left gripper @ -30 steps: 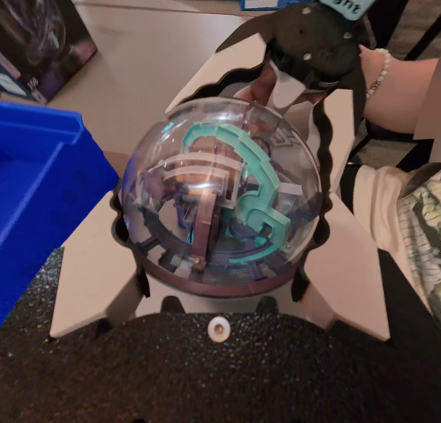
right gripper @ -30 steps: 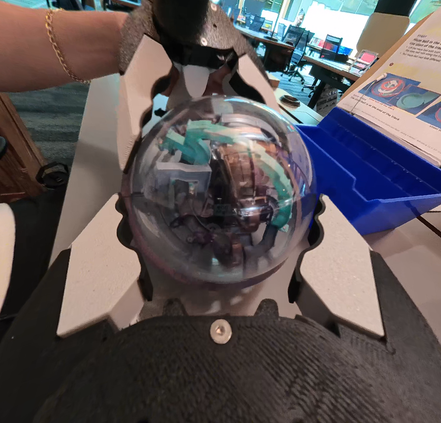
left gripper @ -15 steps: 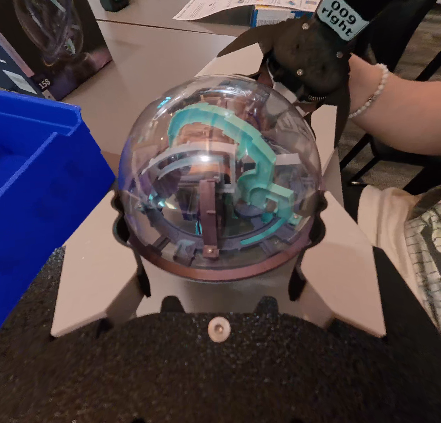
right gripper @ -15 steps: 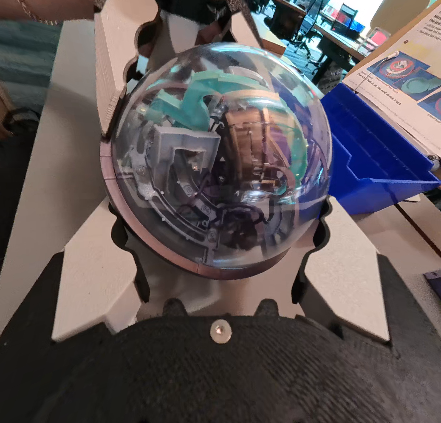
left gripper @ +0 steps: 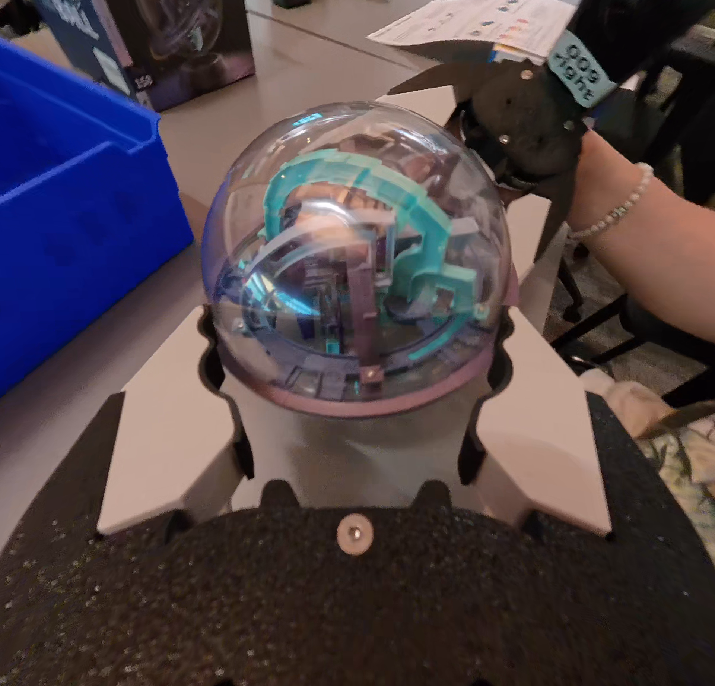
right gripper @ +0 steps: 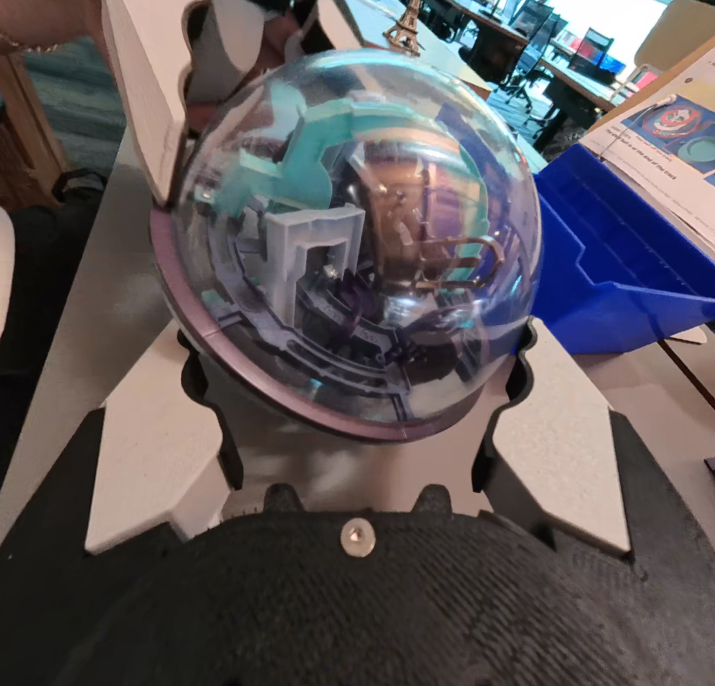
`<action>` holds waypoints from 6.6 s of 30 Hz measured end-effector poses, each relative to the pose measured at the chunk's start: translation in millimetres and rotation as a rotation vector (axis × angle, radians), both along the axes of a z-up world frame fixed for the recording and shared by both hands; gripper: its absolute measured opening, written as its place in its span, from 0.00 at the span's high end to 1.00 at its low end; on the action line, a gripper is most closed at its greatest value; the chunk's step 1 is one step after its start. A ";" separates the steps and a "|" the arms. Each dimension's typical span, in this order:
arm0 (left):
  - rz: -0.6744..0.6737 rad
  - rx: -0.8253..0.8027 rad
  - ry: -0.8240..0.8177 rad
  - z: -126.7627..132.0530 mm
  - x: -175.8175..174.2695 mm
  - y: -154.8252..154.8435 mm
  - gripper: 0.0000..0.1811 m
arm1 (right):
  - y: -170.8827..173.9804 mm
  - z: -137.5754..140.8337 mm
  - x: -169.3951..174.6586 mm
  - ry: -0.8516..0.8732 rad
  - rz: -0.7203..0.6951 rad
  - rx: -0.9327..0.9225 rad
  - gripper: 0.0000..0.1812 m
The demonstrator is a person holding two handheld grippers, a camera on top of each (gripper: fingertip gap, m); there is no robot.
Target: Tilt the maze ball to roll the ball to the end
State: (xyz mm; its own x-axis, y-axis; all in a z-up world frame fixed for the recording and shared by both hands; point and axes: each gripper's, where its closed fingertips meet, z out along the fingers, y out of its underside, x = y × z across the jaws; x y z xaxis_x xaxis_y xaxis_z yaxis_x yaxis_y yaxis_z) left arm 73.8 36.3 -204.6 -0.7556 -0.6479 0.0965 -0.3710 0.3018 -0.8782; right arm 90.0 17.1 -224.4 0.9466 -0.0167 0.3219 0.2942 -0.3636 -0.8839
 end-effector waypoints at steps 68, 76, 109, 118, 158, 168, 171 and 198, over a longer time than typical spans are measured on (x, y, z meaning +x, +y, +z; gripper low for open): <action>-0.086 -0.176 -0.213 -7.2 -34.0 -23.8 0.32 | -36.5 -0.3 -22.5 -0.268 -0.076 0.058 0.13; -0.087 -0.163 -0.228 -7.9 -35.3 -25.4 0.31 | -36.1 0.7 -25.8 -0.317 -0.098 0.065 0.13; -0.109 -0.145 -0.251 -8.5 -36.7 -29.1 0.30 | -37.2 3.5 -28.3 -0.468 -0.067 0.137 0.13; -0.060 -0.283 -0.129 3.9 -30.6 -36.2 0.27 | -40.4 3.6 -27.0 -0.482 -0.080 0.135 0.15; 0.026 -0.199 -0.226 0.2 -34.6 -51.0 0.19 | -47.9 17.2 -59.8 -0.139 -0.028 0.151 0.13; -0.009 -0.193 -0.276 0.3 -43.7 -54.0 0.19 | -52.7 15.7 -70.4 -0.212 -0.007 0.183 0.13; -0.016 -0.122 -0.336 -0.9 -37.7 -51.6 0.19 | -53.0 26.5 -71.9 -0.098 0.018 0.217 0.13; -0.137 0.007 -0.523 -5.3 -31.3 -45.2 0.20 | -47.6 25.9 -67.7 -0.208 -0.079 0.232 0.13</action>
State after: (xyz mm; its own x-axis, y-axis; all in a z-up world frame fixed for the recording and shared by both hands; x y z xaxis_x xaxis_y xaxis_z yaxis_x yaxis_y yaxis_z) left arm 42.5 -8.9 -209.9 -0.7789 -0.5394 -0.3198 0.1588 0.3236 -0.9328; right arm 22.3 -30.4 -198.5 0.8539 -0.1831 0.4871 0.4560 -0.1878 -0.8699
